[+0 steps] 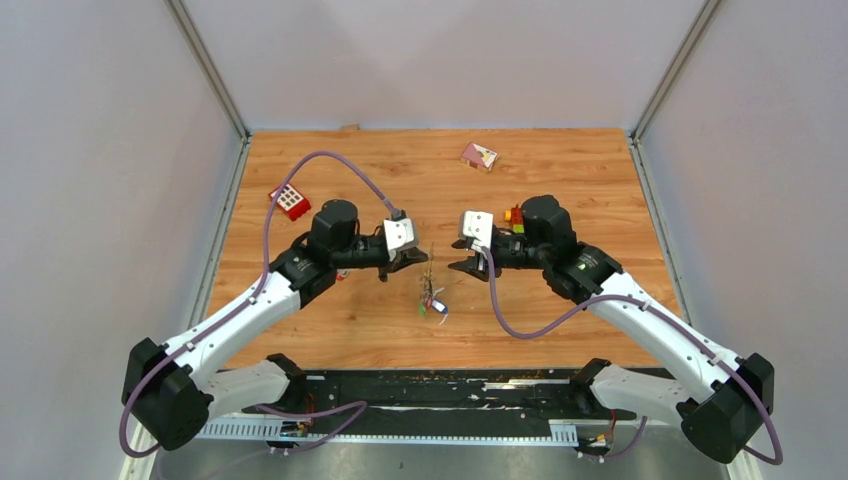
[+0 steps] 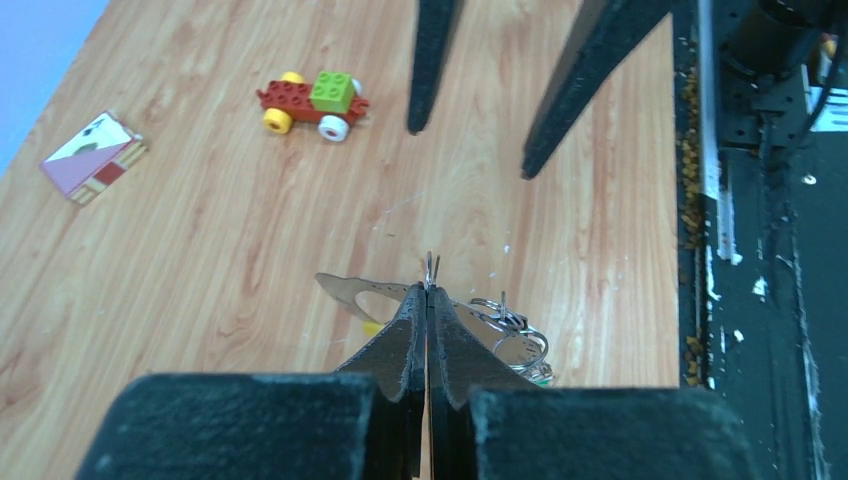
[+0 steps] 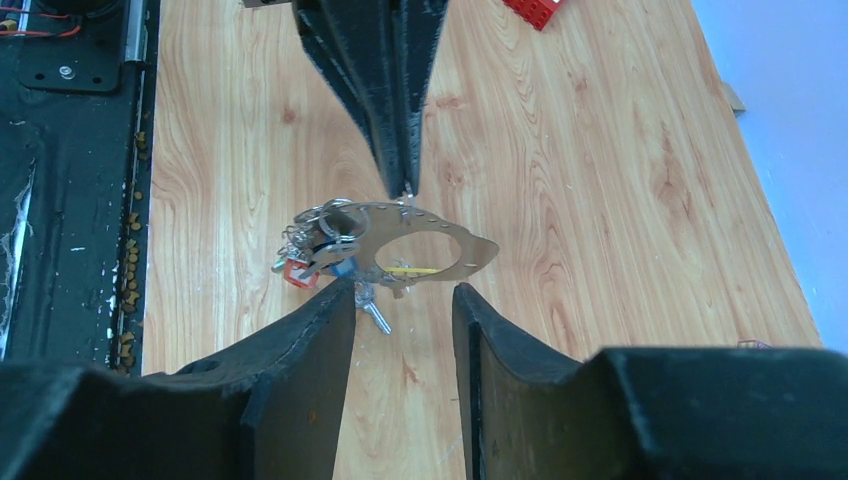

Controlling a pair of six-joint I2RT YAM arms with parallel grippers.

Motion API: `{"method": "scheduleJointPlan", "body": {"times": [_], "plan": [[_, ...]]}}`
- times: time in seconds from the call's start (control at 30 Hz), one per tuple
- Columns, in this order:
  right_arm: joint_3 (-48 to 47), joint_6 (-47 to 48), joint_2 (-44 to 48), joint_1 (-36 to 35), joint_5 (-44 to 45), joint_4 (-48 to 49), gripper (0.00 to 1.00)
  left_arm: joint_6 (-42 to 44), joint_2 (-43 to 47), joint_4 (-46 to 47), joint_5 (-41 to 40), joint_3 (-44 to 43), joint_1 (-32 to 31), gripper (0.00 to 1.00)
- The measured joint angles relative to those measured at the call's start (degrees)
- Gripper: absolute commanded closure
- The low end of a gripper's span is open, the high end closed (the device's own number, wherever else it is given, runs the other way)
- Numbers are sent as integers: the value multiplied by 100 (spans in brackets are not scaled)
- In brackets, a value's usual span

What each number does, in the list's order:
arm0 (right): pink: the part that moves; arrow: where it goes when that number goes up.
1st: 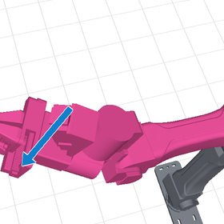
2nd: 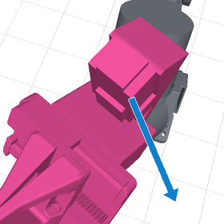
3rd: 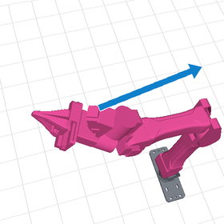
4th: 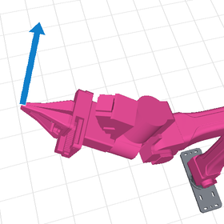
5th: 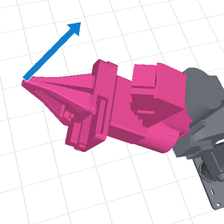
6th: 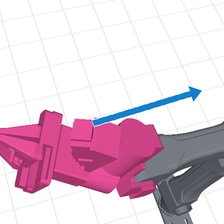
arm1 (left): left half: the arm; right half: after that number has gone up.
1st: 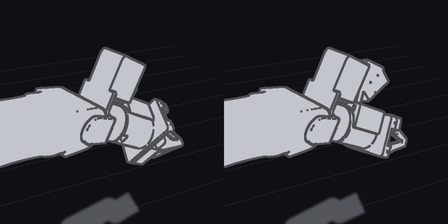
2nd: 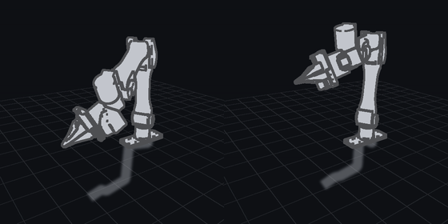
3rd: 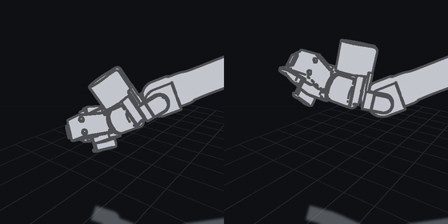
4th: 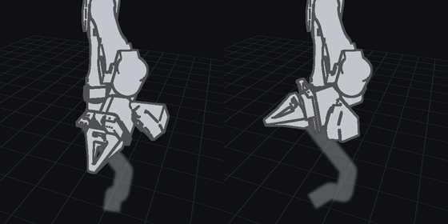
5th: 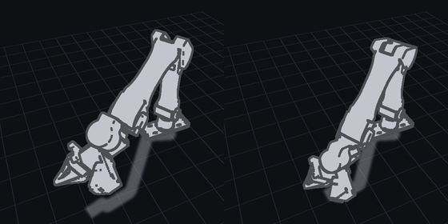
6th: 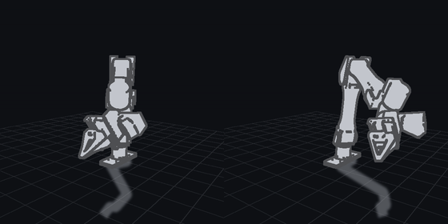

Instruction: Put the keys on the keyring

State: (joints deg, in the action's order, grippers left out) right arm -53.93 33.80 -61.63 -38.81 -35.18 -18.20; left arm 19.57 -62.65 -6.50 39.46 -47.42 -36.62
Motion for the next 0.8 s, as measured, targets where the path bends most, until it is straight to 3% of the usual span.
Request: {"method": "scheduleJointPlan", "body": {"times": [0.27,0.6,0.8], "plan": [[-13,26,-68,-101,-46,-116,62,-654,-11,662,-369,0,385,100],[-485,26,-629,-289,7,-271,63,-1869,-59,2352,94,424,1051,100],[-807,31,-997,-374,-44,-262,64,-2033,-42,2529,-214,466,1217,100]]}}
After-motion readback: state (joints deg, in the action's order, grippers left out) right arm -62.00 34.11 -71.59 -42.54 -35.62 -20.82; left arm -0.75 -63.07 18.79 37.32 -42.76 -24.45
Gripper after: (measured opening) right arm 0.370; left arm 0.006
